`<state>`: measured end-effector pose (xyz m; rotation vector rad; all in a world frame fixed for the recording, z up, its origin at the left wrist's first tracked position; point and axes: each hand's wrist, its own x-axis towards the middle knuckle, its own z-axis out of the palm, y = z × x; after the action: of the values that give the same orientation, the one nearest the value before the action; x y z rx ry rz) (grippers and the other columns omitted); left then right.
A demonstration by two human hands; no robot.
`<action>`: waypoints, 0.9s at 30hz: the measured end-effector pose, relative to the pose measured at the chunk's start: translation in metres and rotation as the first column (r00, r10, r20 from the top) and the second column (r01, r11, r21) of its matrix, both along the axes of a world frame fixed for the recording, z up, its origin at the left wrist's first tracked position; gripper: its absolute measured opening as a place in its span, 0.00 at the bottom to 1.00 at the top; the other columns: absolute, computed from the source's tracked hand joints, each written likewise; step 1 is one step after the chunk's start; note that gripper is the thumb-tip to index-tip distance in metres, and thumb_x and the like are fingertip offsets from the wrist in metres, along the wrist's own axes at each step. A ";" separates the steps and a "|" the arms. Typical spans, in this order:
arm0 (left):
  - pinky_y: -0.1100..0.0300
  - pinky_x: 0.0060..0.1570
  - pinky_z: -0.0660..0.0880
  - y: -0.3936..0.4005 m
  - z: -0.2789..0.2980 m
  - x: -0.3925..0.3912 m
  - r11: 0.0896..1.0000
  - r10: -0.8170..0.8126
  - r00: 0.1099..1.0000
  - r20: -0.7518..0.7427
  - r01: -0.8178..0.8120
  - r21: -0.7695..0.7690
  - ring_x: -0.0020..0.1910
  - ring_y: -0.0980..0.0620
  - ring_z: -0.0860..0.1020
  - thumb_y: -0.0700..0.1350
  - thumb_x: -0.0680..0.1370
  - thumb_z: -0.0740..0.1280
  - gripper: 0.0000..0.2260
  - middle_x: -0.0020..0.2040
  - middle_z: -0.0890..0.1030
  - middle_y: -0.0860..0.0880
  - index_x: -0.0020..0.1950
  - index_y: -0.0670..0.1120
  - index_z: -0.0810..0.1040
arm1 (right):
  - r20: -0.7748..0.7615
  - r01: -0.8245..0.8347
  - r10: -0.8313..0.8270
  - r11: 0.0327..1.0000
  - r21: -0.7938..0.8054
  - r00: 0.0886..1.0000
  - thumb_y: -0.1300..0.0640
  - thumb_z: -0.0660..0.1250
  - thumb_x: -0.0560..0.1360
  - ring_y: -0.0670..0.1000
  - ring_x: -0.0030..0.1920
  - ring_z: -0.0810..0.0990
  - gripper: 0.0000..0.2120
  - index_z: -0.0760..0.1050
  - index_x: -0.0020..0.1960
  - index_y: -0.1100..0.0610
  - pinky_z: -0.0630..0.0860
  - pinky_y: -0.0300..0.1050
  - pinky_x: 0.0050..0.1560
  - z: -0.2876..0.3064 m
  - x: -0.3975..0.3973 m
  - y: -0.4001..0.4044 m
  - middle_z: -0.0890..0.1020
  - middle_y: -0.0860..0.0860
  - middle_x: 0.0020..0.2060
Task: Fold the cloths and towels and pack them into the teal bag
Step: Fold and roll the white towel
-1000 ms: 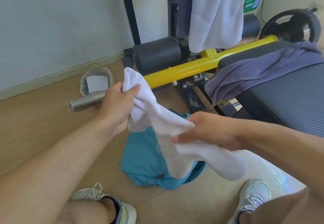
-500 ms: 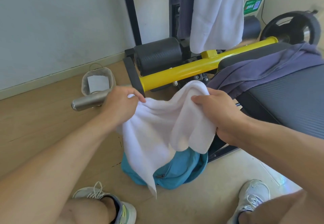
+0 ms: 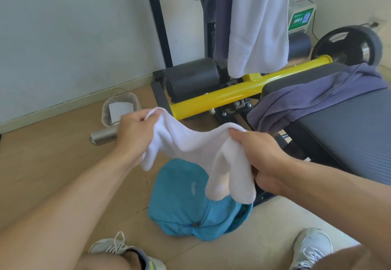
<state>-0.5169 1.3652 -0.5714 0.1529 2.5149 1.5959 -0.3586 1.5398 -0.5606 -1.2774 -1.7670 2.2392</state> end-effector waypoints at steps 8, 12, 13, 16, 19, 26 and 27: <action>0.56 0.47 0.80 0.042 0.003 0.080 0.930 -0.352 0.931 0.094 0.337 0.146 0.43 0.55 0.83 0.47 0.80 0.70 0.07 0.43 0.88 0.51 0.47 0.50 0.88 | -0.113 -0.281 0.272 0.957 -0.078 0.956 0.56 0.67 0.80 0.52 0.50 0.87 0.10 0.82 0.59 0.53 0.81 0.45 0.45 -0.014 0.014 -0.024 0.88 0.53 0.50; 0.50 0.54 0.80 0.038 0.009 0.080 0.887 -0.430 0.892 0.140 0.389 0.248 0.51 0.51 0.85 0.53 0.77 0.72 0.07 0.48 0.88 0.53 0.49 0.53 0.88 | -0.160 -0.253 0.245 0.967 -0.028 0.956 0.60 0.75 0.73 0.58 0.55 0.85 0.15 0.81 0.59 0.55 0.81 0.56 0.59 -0.017 0.014 -0.016 0.87 0.55 0.51; 0.47 0.53 0.80 0.037 0.011 0.080 0.880 -0.438 0.888 0.139 0.392 0.268 0.51 0.48 0.84 0.54 0.76 0.72 0.08 0.48 0.88 0.51 0.49 0.53 0.88 | -0.171 -0.215 0.208 0.976 -0.028 0.963 0.61 0.75 0.72 0.59 0.55 0.85 0.14 0.82 0.58 0.56 0.80 0.60 0.61 -0.015 0.013 -0.013 0.87 0.57 0.51; 0.39 0.58 0.79 0.034 0.016 0.084 0.888 -0.405 0.911 0.078 0.372 0.269 0.52 0.43 0.84 0.60 0.70 0.72 0.14 0.47 0.87 0.49 0.46 0.52 0.87 | -0.231 -0.130 0.122 0.991 -0.020 0.965 0.64 0.72 0.74 0.62 0.56 0.85 0.12 0.81 0.57 0.58 0.78 0.65 0.61 -0.008 0.008 -0.008 0.86 0.60 0.52; 0.44 0.55 0.81 0.032 0.018 0.087 0.881 -0.451 0.891 0.054 0.434 0.187 0.50 0.50 0.84 0.63 0.67 0.74 0.17 0.48 0.86 0.54 0.50 0.54 0.84 | -0.290 -0.099 0.086 0.995 -0.029 0.953 0.66 0.70 0.75 0.63 0.55 0.85 0.12 0.80 0.59 0.61 0.80 0.65 0.59 -0.003 0.006 -0.007 0.85 0.62 0.53; 0.39 0.55 0.81 0.030 0.009 0.091 0.898 -0.413 0.898 0.152 0.374 0.231 0.49 0.48 0.86 0.40 0.73 0.78 0.10 0.47 0.87 0.49 0.52 0.49 0.85 | -0.383 0.041 -0.107 0.983 -0.177 0.918 0.62 0.68 0.79 0.57 0.53 0.86 0.15 0.76 0.66 0.58 0.82 0.53 0.55 0.005 0.003 0.000 0.86 0.58 0.53; 0.39 0.56 0.81 0.030 0.011 0.091 0.902 -0.386 0.908 0.164 0.335 0.271 0.49 0.47 0.86 0.38 0.73 0.77 0.09 0.47 0.88 0.48 0.51 0.48 0.85 | -0.400 0.041 -0.120 0.979 -0.202 0.909 0.62 0.66 0.80 0.58 0.53 0.86 0.15 0.75 0.67 0.59 0.82 0.53 0.56 0.008 0.002 0.001 0.86 0.60 0.54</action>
<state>-0.4258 1.3955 -0.5609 0.4283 1.9858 1.6459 -0.3565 1.5406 -0.5526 -0.7939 -1.3554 2.4448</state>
